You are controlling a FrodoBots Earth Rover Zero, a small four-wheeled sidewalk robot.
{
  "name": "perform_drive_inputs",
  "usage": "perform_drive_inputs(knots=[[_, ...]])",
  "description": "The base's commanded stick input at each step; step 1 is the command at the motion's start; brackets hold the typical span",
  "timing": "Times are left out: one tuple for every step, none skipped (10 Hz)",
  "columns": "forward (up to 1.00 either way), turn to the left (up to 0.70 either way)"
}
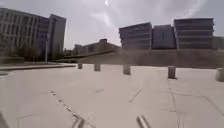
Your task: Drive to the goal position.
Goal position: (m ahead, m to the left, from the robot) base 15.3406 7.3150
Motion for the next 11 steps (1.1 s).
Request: perform_drive_inputs(knots=[[0.7,0.0],[0.7,0.0],[0.7,0.0],[0.7,0.0],[0.7,0.0],[0.7,0.0],[0.7,0.0],[0.7,0.0],[0.7,0.0],[0.7,0.0],[0.7,0.0]])
